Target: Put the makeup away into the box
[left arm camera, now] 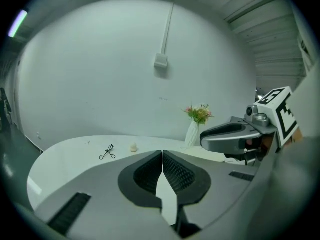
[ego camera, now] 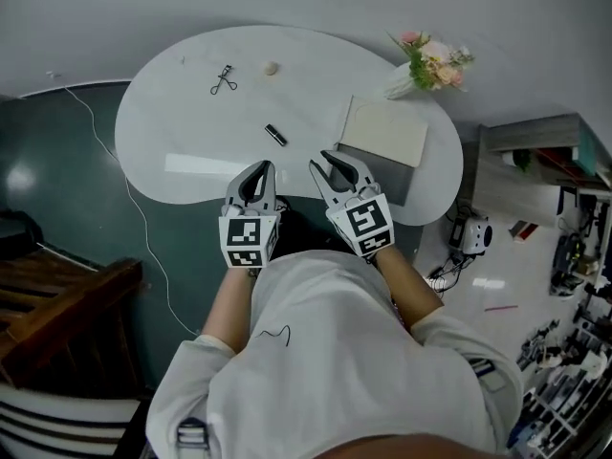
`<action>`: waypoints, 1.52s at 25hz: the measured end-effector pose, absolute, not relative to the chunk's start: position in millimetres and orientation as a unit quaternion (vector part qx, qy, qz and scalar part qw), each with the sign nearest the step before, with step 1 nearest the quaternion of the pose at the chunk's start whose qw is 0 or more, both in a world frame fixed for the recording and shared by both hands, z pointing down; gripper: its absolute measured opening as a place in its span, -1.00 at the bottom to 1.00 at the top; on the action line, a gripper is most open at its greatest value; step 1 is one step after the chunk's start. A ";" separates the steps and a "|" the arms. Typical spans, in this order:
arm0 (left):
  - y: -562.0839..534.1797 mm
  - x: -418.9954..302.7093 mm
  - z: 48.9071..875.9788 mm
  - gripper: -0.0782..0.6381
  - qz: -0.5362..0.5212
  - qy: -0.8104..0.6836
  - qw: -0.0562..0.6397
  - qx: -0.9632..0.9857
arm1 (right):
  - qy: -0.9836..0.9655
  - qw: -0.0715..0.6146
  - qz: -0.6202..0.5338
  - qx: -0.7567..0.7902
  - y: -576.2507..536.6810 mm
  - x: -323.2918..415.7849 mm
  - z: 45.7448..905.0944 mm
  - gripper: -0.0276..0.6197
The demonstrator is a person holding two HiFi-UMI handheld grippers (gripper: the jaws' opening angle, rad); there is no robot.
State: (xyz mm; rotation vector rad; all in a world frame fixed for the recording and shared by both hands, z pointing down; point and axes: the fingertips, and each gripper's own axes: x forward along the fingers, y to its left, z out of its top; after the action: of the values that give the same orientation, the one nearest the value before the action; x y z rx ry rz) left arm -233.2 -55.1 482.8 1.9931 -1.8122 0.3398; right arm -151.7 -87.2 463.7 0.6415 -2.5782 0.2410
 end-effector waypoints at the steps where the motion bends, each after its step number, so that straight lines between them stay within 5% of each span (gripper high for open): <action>1: -60.5 -240.5 489.6 -0.72 0.121 -0.646 0.218 0.722 | -0.936 0.243 0.091 0.238 -91.3 -159.7 470.4 -0.63; 23: -28.7 -355.4 602.6 -0.72 0.139 -0.697 0.365 0.601 | -0.884 0.439 0.110 0.117 -124.5 -265.7 617.5 -0.64; 38: 1.5 -367.3 612.4 -0.72 0.123 -0.748 0.401 0.515 | -0.843 0.521 0.095 0.093 -141.4 -273.8 701.3 -0.62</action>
State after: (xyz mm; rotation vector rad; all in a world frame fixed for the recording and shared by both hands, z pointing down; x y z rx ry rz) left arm -367.3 1.5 612.4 1.3024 -1.8902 0.3101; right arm -273.8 -141.4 701.3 0.2229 -2.0205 0.2287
